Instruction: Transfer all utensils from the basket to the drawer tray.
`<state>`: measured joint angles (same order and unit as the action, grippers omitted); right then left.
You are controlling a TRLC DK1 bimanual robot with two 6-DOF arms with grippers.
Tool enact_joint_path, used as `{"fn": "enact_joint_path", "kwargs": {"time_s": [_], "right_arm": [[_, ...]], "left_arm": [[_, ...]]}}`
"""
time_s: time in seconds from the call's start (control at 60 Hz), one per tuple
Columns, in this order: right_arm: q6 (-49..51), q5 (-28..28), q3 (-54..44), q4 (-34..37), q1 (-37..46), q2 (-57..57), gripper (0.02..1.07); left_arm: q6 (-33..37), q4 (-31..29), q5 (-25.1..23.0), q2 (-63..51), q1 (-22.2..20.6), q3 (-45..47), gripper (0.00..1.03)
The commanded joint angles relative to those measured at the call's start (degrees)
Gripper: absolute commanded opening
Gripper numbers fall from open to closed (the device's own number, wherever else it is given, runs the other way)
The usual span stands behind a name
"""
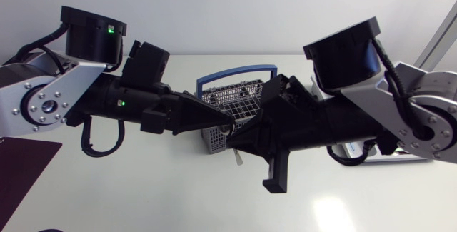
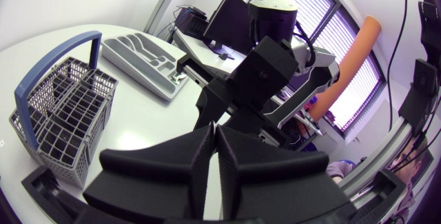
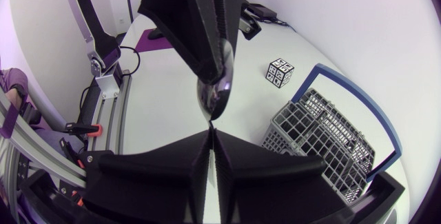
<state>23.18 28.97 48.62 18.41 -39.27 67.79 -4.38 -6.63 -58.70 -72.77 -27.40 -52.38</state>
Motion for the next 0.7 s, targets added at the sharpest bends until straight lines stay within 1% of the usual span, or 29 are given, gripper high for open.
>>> {"fn": "enact_joint_path", "kwargs": {"time_s": [0.0, 0.017, 0.05, 0.117, 0.183, 0.283, 0.333, 0.417, 0.533, 0.583, 0.633, 0.683], "right_arm": [[-0.2, 0.4, -1.3, 1.4, 0.3, -0.7, 0.09], [-0.2, 0.3, -1.3, 1.4, 0.4, -0.7, 0.09], [-0.1, 0.3, -1.3, 2.1, 0.7, -0.7, 0.09], [0.0, 0.3, -1.2, 2.8, 1.5, -0.6, 0.09], [0.7, 0.3, -1.4, 3.7, 1.7, -0.7, 0.09], [1.4, 0.0, -1.8, 5.1, 2.3, -1.7, 0.09], [2.3, -0.2, -2.0, 6.3, 3.2, -2.8, 0.09], [4.7, -1.7, -2.4, 7.8, 6.3, -4.6, 0.09], [10.5, -2.0, -2.5, 11.6, 14.2, -6.8, 0.10], [13.5, -2.8, -2.7, 12.9, 18.0, -7.5, 0.10], [15.9, -3.5, -3.4, 13.2, 21.2, -8.2, 0.10], [19.2, -4.2, -4.2, 13.2, 25.3, -8.6, 0.10]], "left_arm": [[0.9, 0.2, -1.2, 1.1, 0.6, 0.0, 0.26], [0.9, 0.2, -1.2, 1.1, 0.6, 0.0, 0.28], [0.8, 0.2, -1.1, 1.1, 0.9, -0.3, 0.37], [0.7, 0.4, -0.6, 1.4, 1.4, -0.8, 0.49], [0.3, 0.4, 0.1, 1.8, 1.6, -1.4, 0.57], [-0.1, 0.6, 2.4, 2.8, 2.0, -2.2, 0.67], [-0.7, 0.7, 3.1, 3.3, 2.6, -2.6, 0.69], [-1.2, 0.9, 5.1, 4.3, 3.4, -3.0, 0.69], [-1.6, 0.7, 9.2, 5.0, 4.6, -3.2, 0.69], [-1.9, 0.3, 12.3, 4.8, 5.4, -3.5, 0.69], [-2.2, -0.1, 13.2, 4.5, 6.4, -3.7, 0.69], [-2.2, -0.5, 16.0, 3.7, 6.7, -4.0, 0.69]]}}
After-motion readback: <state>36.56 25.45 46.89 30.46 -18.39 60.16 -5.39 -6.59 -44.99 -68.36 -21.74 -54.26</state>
